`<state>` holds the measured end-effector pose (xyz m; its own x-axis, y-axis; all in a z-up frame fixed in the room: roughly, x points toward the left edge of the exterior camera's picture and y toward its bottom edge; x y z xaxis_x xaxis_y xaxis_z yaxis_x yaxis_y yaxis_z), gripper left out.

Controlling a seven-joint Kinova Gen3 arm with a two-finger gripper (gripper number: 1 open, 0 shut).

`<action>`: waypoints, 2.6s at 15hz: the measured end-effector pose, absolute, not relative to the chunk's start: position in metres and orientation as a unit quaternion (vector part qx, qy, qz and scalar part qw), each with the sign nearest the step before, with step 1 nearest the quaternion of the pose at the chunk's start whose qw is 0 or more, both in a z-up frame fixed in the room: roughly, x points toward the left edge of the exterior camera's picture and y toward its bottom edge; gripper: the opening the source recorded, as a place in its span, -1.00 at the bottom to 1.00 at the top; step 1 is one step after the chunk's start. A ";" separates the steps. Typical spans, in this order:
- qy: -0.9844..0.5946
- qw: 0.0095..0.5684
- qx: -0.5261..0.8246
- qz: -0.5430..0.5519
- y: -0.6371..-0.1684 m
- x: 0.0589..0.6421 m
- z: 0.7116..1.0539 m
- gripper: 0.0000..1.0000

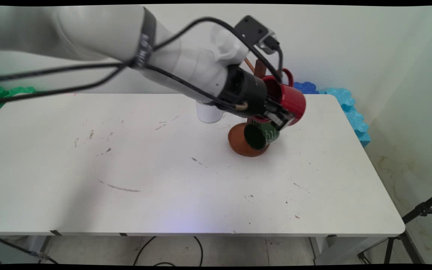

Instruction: Place the picked object on the table

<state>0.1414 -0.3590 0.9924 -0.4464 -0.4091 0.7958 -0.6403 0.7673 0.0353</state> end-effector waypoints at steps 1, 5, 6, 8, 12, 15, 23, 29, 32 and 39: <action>-0.844 0.416 0.309 0.134 -0.359 0.146 0.997 -1.00; -0.868 0.378 0.296 0.125 -0.361 0.168 1.016 -1.00; -0.875 0.366 0.291 0.123 -0.363 0.173 1.019 -1.00; -0.893 0.333 0.279 0.119 -0.365 0.189 1.025 -1.00; -0.922 0.268 0.255 0.114 -0.367 0.220 1.027 -1.00; -0.942 0.214 0.232 0.114 -0.370 0.247 1.018 -1.00; -0.974 0.122 0.157 0.109 -0.392 0.284 0.966 -1.00; -0.985 0.087 0.119 0.092 -0.418 0.288 0.918 -1.00; -0.987 0.080 0.108 0.084 -0.432 0.284 0.897 -1.00; -0.990 0.069 0.099 0.067 -0.455 0.277 0.862 -1.00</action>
<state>0.2767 -0.4547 0.8615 -0.9709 -0.1862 0.1506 -0.2048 0.9715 -0.1192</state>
